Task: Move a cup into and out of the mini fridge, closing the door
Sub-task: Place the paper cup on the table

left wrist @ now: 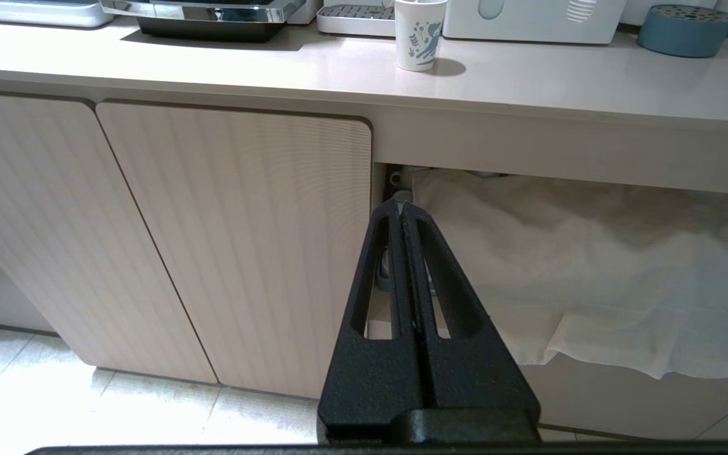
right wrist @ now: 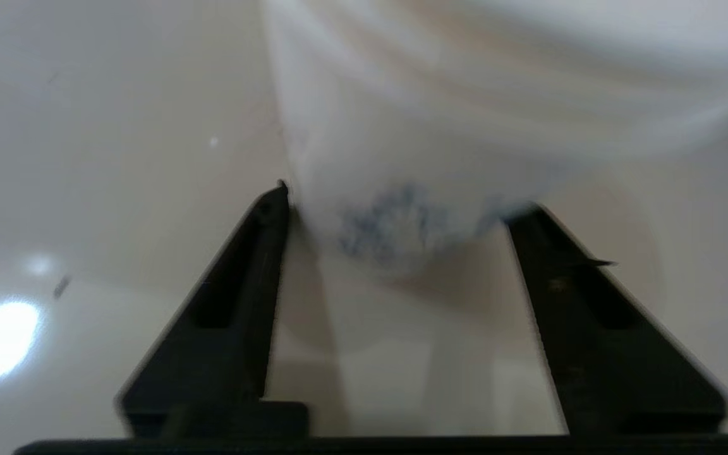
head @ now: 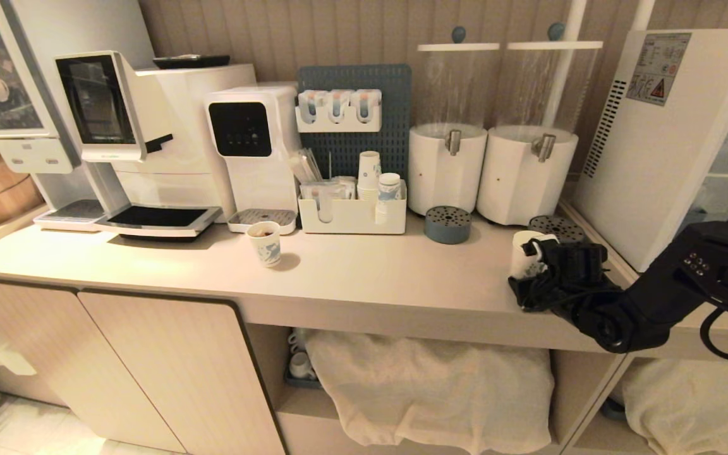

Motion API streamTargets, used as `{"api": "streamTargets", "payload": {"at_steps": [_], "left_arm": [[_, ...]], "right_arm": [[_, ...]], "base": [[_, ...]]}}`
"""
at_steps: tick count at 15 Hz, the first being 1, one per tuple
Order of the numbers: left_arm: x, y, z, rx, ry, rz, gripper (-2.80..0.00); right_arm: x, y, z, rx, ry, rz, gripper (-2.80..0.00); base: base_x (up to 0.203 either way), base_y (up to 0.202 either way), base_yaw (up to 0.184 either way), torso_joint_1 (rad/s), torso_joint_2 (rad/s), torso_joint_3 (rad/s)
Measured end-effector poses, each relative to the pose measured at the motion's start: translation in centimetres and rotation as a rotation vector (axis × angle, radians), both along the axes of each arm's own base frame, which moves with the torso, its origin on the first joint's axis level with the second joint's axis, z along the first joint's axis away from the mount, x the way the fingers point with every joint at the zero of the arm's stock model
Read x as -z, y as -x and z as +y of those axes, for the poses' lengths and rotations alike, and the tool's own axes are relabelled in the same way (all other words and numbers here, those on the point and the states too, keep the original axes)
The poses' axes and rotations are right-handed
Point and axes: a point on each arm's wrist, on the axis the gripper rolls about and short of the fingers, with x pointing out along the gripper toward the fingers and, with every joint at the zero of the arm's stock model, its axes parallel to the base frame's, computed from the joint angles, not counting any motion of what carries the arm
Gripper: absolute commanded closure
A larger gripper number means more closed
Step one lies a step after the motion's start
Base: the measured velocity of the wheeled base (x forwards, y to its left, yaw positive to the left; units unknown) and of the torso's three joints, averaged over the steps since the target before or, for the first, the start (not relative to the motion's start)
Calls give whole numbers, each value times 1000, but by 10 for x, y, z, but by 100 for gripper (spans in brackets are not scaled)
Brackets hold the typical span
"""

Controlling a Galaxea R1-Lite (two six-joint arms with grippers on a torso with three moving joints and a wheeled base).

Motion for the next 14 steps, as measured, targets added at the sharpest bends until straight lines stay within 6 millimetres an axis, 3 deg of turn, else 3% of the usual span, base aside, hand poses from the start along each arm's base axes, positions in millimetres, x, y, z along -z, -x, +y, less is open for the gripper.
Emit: {"api": "streamTargets", "payload": {"at_steps": [14], "left_arm": [[0, 0, 0, 0, 1, 0, 0]], "right_arm": [[-10, 27, -3, -12, -12, 6, 0]], "base": [[0, 0, 0, 0, 0, 0]]}}
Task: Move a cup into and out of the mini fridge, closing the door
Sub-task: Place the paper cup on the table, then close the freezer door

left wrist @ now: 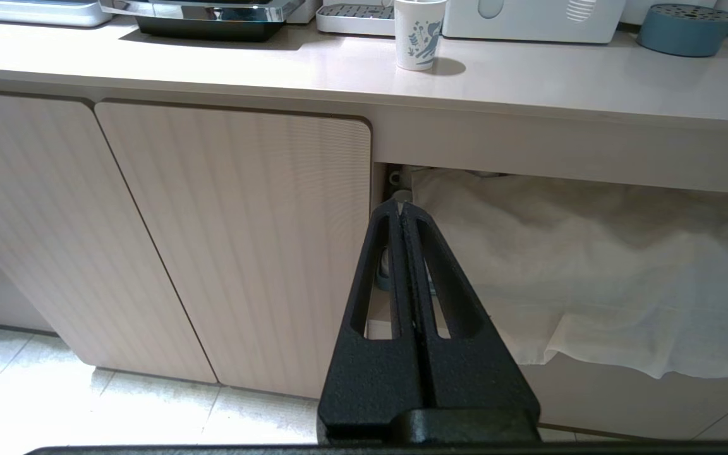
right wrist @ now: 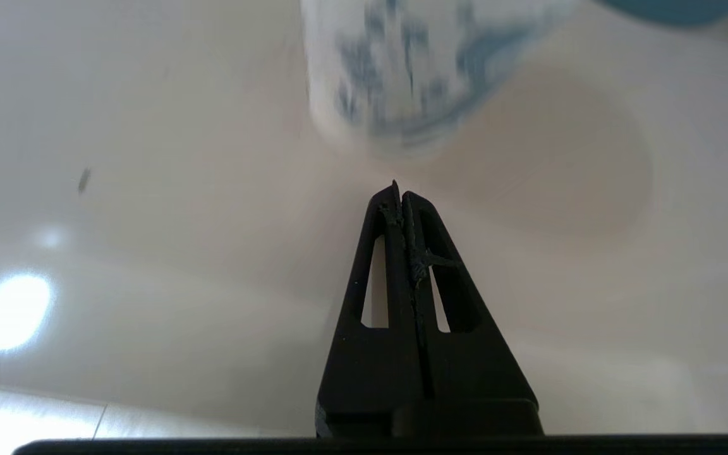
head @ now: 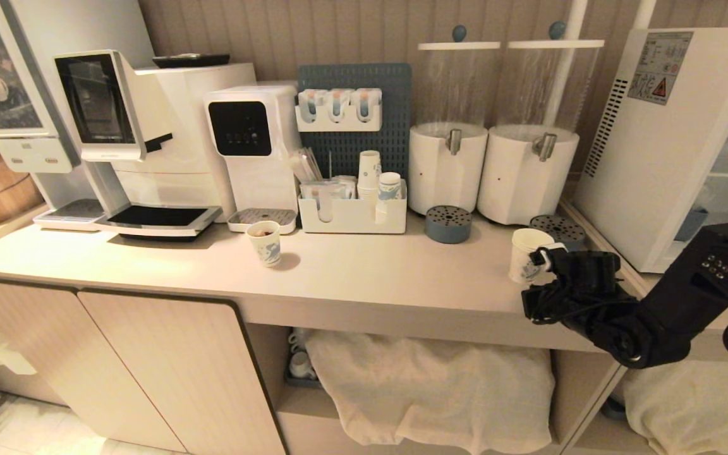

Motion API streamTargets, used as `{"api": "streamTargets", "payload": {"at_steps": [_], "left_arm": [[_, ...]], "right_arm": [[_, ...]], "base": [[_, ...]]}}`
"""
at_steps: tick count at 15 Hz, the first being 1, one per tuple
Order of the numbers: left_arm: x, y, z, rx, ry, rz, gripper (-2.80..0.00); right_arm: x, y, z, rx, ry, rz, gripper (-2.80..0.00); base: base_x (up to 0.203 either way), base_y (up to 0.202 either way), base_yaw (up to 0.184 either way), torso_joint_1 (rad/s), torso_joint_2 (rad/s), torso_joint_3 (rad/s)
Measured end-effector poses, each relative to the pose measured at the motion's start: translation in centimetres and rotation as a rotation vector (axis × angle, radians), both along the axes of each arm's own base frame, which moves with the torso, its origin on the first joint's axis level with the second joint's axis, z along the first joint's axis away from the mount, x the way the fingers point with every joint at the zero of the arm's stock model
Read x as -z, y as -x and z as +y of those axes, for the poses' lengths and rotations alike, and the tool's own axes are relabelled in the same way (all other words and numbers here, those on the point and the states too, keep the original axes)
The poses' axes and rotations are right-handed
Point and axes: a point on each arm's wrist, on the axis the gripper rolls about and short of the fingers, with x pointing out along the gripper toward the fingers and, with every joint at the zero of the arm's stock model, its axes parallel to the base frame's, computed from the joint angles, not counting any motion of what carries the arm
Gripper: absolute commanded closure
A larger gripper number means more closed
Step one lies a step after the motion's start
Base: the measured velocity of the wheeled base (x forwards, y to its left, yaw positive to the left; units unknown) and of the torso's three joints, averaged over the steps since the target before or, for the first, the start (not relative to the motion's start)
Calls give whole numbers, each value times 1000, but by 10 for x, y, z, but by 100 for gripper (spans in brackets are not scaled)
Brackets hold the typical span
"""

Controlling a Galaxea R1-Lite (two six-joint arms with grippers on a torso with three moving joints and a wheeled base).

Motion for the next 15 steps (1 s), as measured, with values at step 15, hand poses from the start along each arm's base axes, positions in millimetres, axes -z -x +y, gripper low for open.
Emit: {"api": "streamTargets", "payload": {"at_steps": [15], "left_arm": [[0, 0, 0, 0, 0, 0, 0]], "right_arm": [[-155, 263, -20, -203, -153, -261, 0]], "base": [[0, 0, 0, 0, 0, 0]]}}
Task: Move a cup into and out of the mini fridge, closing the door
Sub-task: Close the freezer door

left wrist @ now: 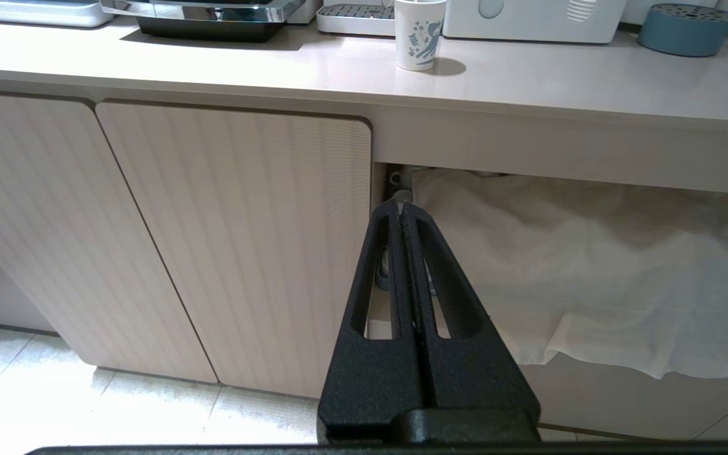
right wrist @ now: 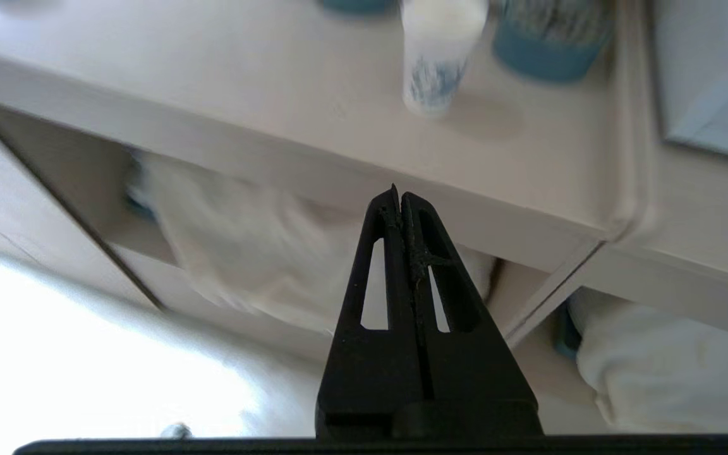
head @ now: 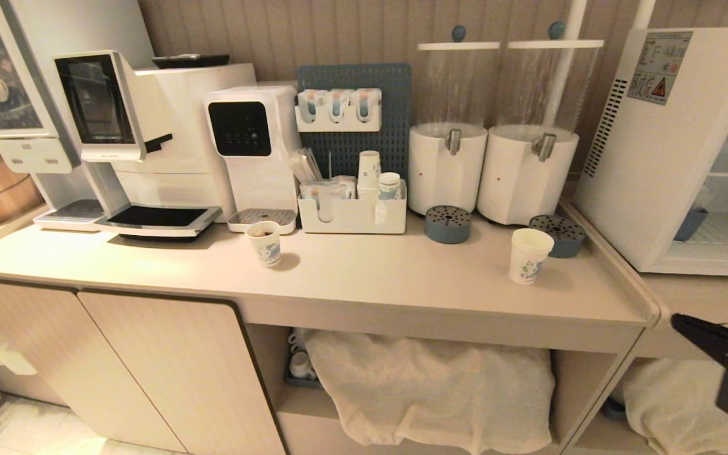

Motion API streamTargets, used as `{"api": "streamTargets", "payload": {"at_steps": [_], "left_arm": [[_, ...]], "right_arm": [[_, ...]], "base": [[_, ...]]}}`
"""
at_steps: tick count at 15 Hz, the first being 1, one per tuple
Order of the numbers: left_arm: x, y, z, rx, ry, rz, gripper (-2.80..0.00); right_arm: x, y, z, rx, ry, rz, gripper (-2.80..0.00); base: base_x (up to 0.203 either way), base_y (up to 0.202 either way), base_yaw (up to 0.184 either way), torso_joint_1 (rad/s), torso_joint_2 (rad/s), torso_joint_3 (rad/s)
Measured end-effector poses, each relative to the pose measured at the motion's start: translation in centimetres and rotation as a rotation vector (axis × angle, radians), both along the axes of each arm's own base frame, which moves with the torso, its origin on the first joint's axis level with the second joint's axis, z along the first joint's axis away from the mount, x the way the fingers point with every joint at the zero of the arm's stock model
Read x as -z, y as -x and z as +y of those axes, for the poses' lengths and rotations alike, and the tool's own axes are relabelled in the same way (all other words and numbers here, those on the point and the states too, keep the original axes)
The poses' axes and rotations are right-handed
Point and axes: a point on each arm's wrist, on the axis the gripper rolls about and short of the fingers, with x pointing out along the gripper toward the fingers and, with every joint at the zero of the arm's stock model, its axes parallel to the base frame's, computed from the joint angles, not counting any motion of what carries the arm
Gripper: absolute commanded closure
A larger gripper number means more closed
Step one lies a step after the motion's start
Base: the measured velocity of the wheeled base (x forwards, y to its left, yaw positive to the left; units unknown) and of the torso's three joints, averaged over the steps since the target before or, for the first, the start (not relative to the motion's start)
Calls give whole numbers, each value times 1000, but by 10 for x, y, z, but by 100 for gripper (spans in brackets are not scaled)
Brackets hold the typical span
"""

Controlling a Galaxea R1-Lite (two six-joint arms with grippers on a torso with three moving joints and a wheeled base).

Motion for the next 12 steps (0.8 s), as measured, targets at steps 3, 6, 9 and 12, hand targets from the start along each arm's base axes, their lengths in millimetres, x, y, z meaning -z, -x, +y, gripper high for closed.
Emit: {"api": "streamTargets", "payload": {"at_steps": [3, 6, 9, 12], "left_arm": [[0, 0, 0, 0, 0, 0, 0], [0, 0, 0, 0, 0, 0, 0], [0, 0, 0, 0, 0, 0, 0], [0, 0, 0, 0, 0, 0, 0]], "right_arm": [[-21, 75, -13, 18, -80, -64, 0], [-31, 132, -24, 162, -231, -48, 0], [-30, 155, -23, 230, -293, -18, 0], [-8, 174, -20, 164, -300, -70, 0]], "base": [[0, 0, 0, 0, 0, 0], [0, 0, 0, 0, 0, 0], [0, 0, 0, 0, 0, 0], [0, 0, 0, 0, 0, 0]]}}
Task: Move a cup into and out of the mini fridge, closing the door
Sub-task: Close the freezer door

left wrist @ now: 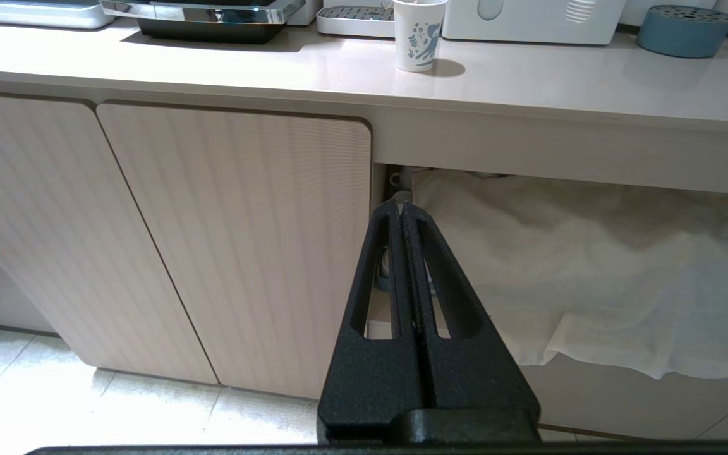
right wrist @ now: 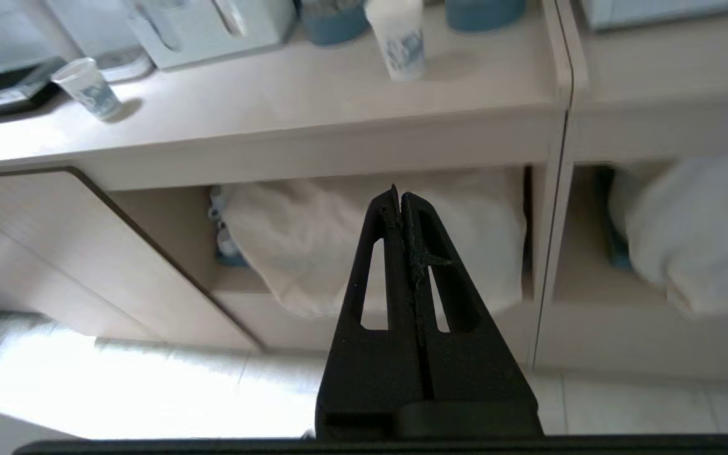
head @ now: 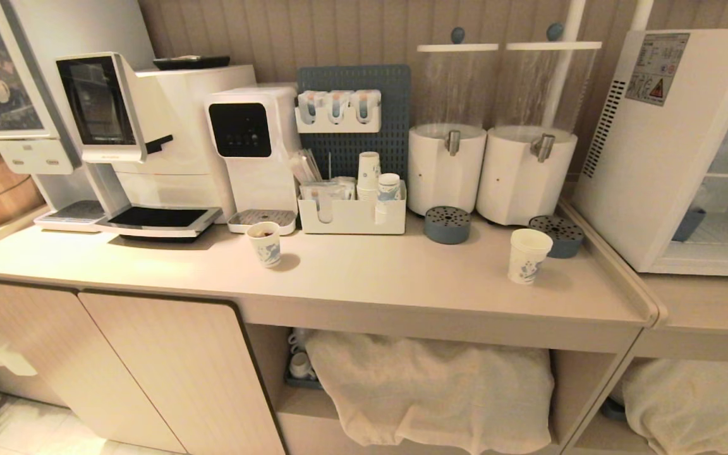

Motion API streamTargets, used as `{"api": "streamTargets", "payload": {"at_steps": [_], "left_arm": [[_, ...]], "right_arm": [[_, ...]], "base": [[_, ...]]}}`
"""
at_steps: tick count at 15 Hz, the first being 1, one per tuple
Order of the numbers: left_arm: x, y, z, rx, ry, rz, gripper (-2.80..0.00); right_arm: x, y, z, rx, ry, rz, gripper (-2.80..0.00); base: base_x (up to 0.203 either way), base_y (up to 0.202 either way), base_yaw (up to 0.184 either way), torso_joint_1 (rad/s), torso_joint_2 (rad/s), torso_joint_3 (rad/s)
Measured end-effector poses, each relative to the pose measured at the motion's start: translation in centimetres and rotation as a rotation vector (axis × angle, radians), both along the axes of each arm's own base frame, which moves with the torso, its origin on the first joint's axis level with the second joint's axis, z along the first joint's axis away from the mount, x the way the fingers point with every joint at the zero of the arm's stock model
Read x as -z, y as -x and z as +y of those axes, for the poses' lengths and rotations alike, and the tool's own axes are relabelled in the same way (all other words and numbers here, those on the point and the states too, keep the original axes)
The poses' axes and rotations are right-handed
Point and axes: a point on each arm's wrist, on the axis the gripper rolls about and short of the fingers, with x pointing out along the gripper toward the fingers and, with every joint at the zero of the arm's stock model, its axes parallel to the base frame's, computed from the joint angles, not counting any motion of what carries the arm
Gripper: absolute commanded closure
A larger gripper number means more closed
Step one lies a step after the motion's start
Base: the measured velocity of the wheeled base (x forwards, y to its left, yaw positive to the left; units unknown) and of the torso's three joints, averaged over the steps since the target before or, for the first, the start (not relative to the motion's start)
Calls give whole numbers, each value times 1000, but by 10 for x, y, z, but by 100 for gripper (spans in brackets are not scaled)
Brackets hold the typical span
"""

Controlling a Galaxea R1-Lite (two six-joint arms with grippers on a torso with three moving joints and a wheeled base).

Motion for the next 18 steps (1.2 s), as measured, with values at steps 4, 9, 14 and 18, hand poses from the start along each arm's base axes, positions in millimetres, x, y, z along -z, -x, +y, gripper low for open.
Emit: {"api": "streamTargets", "payload": {"at_steps": [4, 9, 14, 18], "left_arm": [[0, 0, 0, 0, 0, 0, 0], [0, 0, 0, 0, 0, 0, 0], [0, 0, 0, 0, 0, 0, 0], [0, 0, 0, 0, 0, 0, 0]], "right_arm": [[45, -9, -1, 118, 76, -131, 0], [89, -35, 0, 77, 214, -204, 0], [97, -34, 0, 59, 214, -121, 0], [96, -34, 0, 59, 211, -122, 0]], "base": [[0, 0, 0, 0, 0, 0], [0, 0, 0, 0, 0, 0], [0, 0, 0, 0, 0, 0], [0, 0, 0, 0, 0, 0]]}}
